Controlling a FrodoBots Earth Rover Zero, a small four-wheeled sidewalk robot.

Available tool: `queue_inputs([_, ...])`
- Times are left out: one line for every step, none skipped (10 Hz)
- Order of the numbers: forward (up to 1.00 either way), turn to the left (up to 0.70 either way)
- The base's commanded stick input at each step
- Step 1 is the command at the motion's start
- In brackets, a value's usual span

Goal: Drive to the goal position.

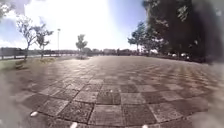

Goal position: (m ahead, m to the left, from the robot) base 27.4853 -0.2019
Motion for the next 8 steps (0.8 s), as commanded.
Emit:
queue_inputs([1.0,0.0])
queue_inputs([1.0,0.0])
queue_inputs([1.0,0.0])
queue_inputs([1.0,0.0])
queue_inputs([1.0,0.0])
queue_inputs([1.0,0.0])
queue_inputs([1.0,0.0])
queue_inputs([1.0,0.0])
